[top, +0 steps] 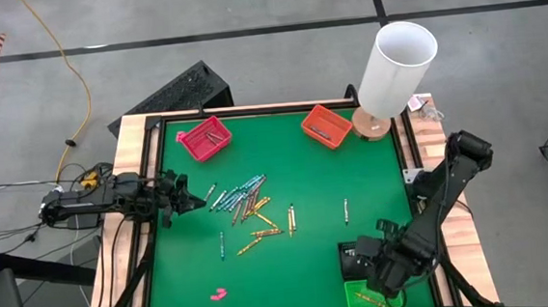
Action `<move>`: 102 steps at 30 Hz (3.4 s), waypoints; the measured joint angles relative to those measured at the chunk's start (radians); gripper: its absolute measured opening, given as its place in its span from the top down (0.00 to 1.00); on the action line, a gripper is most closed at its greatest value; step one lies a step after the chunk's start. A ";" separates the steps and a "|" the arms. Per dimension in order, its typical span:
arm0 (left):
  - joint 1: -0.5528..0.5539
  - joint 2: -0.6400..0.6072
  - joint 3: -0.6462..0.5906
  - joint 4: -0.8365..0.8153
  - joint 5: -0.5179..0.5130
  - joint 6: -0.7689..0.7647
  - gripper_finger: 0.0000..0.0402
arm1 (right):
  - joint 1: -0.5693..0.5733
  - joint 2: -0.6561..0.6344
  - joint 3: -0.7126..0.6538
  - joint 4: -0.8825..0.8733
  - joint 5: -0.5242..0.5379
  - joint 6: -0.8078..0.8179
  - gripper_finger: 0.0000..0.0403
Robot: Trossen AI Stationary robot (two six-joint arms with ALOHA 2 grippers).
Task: Sort crayons
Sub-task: Put the black crayon into the black bin
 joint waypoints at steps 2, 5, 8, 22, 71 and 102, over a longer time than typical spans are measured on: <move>0.000 0.000 0.000 0.000 -0.019 -0.009 1.00 | -0.006 -0.046 -0.084 0.091 -0.001 -0.003 1.00; 0.000 0.000 0.000 0.000 -0.044 -0.019 1.00 | -0.005 -0.133 -0.211 0.209 -0.006 0.001 1.00; 0.000 0.000 0.000 0.000 -0.057 -0.019 1.00 | -0.005 -0.209 -0.320 0.331 -0.047 -0.002 1.00; 0.000 0.000 0.000 -0.003 -0.133 -0.050 1.00 | -0.121 -0.235 -0.513 0.538 -0.234 -0.302 1.00; 0.000 -0.008 0.000 -0.195 -0.230 -0.024 1.00 | -0.413 -0.232 -0.348 0.215 0.109 0.438 0.81; 0.000 -0.007 0.000 -0.235 -0.209 0.010 1.00 | -0.609 0.025 -0.349 0.220 -0.046 0.305 0.55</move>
